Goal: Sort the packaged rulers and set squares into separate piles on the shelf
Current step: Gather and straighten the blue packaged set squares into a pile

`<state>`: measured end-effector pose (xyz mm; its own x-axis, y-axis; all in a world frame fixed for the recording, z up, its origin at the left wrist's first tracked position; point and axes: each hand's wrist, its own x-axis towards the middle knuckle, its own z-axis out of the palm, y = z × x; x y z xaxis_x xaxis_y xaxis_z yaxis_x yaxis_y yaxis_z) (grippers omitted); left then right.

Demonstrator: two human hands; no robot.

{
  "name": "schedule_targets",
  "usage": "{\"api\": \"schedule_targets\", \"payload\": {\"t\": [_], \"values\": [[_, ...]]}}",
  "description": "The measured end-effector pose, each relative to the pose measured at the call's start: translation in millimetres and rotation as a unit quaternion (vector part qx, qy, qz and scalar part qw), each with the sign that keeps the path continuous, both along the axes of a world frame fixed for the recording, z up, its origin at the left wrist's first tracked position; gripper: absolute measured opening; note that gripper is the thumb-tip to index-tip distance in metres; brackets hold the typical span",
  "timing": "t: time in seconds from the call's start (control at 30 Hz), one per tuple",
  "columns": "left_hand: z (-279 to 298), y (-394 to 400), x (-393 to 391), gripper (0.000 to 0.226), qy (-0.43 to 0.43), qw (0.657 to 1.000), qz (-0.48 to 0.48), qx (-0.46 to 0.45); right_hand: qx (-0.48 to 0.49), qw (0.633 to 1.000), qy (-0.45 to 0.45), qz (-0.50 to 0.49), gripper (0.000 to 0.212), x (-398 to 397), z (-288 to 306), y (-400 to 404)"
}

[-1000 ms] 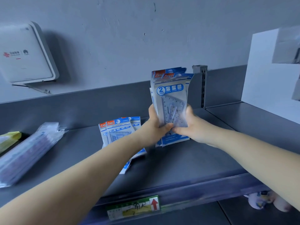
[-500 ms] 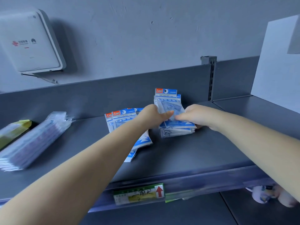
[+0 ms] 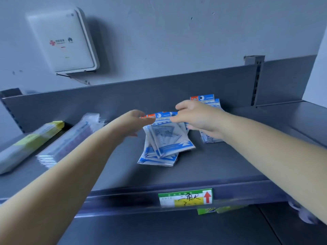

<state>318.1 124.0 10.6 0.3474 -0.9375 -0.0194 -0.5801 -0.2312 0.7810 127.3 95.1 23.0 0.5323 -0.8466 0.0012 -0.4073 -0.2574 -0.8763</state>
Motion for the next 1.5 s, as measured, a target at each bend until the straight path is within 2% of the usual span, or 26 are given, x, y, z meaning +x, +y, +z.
{"api": "schedule_targets", "payload": {"t": [0.1, 0.2, 0.3, 0.4, 0.5, 0.6, 0.67, 0.73, 0.8, 0.97, 1.03, 1.13, 1.23, 1.33, 1.43, 1.5], "values": [[-6, 7, 8, 0.048, 0.113, 0.992, 0.009, 0.053, 0.054, 0.997, 0.06, -0.001, 0.05, 17, -14, 6], [-3, 8, 12, 0.038, 0.289, 0.955, -0.013, 0.063, 0.064, 0.996, 0.064, -0.026, 0.048, 24, -21, 6], [0, 5, 12, 0.018, 0.37, 0.926, -0.021, 0.074, 0.132, 0.99, -0.017, -0.055, 0.008, 29, -19, 7], [-3, 1, 12, 0.026, 0.361, 0.928, -0.013, 0.088, 0.175, 0.976, -0.106, -0.074, 0.016, 34, -24, 1], [-5, -3, 9, 0.019, 0.343, 0.934, -0.013, 0.102, 0.19, 0.966, -0.15, -0.094, 0.017, 34, -29, -3], [-9, -6, 5, 0.011, 0.314, 0.943, -0.01, 0.112, 0.181, 0.967, -0.142, -0.112, 0.025, 34, -29, -2], [-12, -8, 4, 0.015, 0.296, 0.949, -0.004, 0.11, 0.167, 0.97, -0.139, -0.111, 0.017, 32, -30, -1], [-12, -9, 5, 0.021, 0.286, 0.953, 0.0, 0.097, 0.167, 0.969, -0.146, -0.105, 0.033, 31, -29, 2], [-8, -7, 7, 0.023, 0.277, 0.957, -0.001, 0.088, 0.185, 0.967, -0.151, -0.089, 0.028, 33, -27, 5], [-1, 0, 10, 0.012, 0.316, 0.94, -0.034, 0.121, 0.238, 0.951, -0.175, -0.085, 0.02, 31, -22, 4], [-4, 0, 12, 0.011, 0.328, 0.937, -0.034, 0.118, 0.248, 0.948, -0.182, -0.077, 0.031, 28, -21, 5], [-9, -2, 14, 0.012, 0.323, 0.938, -0.043, 0.12, 0.265, 0.943, -0.193, -0.062, 0.034, 26, -20, 6], [-9, 0, 16, 0.015, 0.33, 0.934, -0.053, 0.126, 0.274, 0.942, -0.191, -0.047, 0.025, 24, -16, 6], [-4, 3, 19, 0.025, 0.324, 0.939, -0.07, 0.092, 0.243, 0.954, -0.171, -0.045, 0.02, 23, -13, 4], [6, 9, 18, 0.029, 0.313, 0.944, -0.101, 0.021, 0.186, 0.968, -0.162, -0.054, 0.011, 29, -13, 1], [13, 13, 17, 0.031, 0.293, 0.949, -0.116, -0.021, 0.132, 0.978, -0.15, -0.056, 0.018, 33, -12, -1]]}}
